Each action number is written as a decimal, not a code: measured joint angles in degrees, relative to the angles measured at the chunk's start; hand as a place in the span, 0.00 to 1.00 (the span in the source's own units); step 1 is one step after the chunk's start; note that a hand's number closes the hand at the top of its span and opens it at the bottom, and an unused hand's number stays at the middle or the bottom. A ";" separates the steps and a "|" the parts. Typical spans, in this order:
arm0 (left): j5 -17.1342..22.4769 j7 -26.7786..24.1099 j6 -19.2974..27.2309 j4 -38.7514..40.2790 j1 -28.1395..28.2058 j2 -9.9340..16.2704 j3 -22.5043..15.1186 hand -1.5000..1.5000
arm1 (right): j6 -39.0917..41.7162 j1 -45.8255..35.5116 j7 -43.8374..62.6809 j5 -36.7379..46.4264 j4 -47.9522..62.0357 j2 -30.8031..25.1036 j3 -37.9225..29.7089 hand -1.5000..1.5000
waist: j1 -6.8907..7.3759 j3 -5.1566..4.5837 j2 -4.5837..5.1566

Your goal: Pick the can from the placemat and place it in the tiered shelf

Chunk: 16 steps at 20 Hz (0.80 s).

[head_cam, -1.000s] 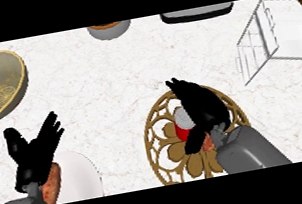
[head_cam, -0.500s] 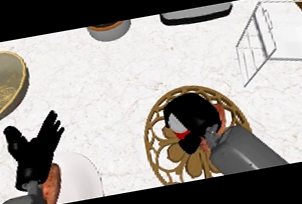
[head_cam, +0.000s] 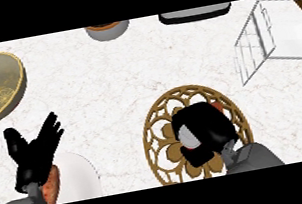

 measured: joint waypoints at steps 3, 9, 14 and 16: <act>0.32 0.10 0.13 -0.34 0.55 0.10 0.59 0.50 | -1.92 4.94 -0.43 -2.35 -2.91 -4.52 -6.72 1.00 | -0.84 0.12 0.02; -0.27 0.08 0.78 -1.08 1.27 -0.33 0.55 0.50 | -3.38 11.40 1.99 -7.36 -17.91 -8.68 -17.15 1.00 | -1.25 0.13 -0.06; -0.57 0.77 1.15 -1.51 1.40 -0.62 0.40 0.50 | -1.38 12.33 8.80 -10.25 -33.97 -11.20 -24.86 1.00 | -1.42 0.06 -0.15; -0.42 1.47 1.10 -2.15 1.47 -0.40 0.57 0.50 | 0.69 12.14 12.39 -12.63 -39.71 -12.60 -29.13 1.00 | -1.28 0.04 -0.14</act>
